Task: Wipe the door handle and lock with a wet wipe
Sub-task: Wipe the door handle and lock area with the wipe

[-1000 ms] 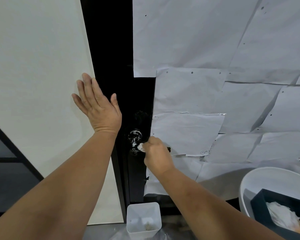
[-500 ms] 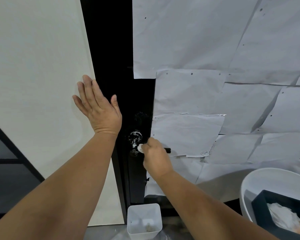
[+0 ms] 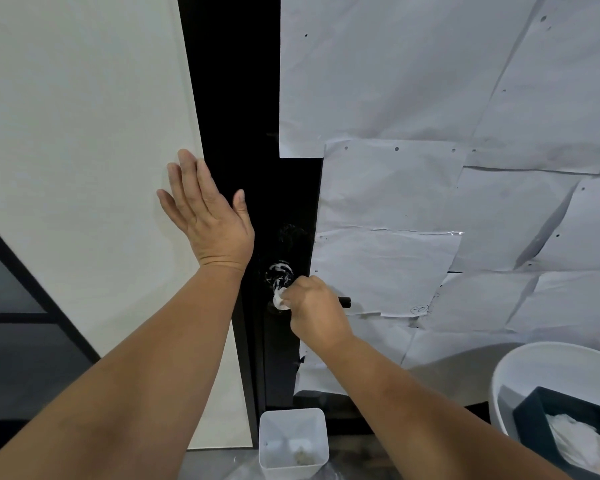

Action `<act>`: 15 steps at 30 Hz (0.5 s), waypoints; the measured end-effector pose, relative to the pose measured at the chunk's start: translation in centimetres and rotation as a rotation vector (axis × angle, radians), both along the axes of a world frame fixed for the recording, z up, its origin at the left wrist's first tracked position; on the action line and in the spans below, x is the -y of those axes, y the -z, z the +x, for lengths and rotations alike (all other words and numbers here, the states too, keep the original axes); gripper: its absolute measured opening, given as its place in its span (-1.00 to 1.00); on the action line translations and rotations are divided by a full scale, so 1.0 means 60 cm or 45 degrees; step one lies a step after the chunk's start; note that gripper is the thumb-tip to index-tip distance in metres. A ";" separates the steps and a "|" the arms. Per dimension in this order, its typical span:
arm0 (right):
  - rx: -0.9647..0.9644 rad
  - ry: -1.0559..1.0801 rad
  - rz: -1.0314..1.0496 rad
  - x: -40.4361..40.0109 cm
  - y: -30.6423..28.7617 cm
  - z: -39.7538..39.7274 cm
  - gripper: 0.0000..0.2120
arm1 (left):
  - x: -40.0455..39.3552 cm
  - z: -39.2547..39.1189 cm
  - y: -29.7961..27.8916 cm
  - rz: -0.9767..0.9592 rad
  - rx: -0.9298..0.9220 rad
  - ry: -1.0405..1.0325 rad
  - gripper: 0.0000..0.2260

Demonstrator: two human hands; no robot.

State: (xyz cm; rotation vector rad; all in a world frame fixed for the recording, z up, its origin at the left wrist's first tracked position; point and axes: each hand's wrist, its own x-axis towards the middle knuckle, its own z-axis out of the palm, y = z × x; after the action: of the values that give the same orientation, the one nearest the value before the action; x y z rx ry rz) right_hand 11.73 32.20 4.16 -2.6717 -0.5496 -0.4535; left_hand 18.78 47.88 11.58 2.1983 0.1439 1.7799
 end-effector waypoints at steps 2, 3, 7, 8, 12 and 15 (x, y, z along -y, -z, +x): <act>-0.010 0.042 0.017 0.007 -0.005 0.007 -0.75 | 0.000 0.001 0.000 -0.001 0.001 0.006 -0.51; -0.001 0.067 0.028 0.008 -0.006 0.011 -0.78 | 0.000 0.001 0.000 -0.002 0.003 0.008 -0.50; 0.007 0.042 0.021 -0.004 -0.001 0.004 -0.68 | 0.001 0.000 -0.001 -0.002 -0.005 0.012 -0.50; 0.008 -0.007 0.017 -0.006 0.000 -0.001 -0.67 | 0.001 0.000 -0.001 -0.005 -0.008 0.014 -0.50; 0.024 -0.124 -0.006 0.007 -0.001 -0.005 -0.63 | 0.001 0.000 0.000 -0.006 -0.011 0.019 -0.50; 0.027 -0.048 0.046 0.016 0.004 0.003 -0.63 | 0.001 0.000 0.000 -0.006 -0.008 0.021 -0.50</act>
State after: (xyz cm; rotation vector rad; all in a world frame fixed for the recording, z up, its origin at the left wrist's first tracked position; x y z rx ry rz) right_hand 11.90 31.23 3.93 -2.6207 -0.5911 -0.4768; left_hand 18.77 47.83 11.58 2.1954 0.1309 1.7623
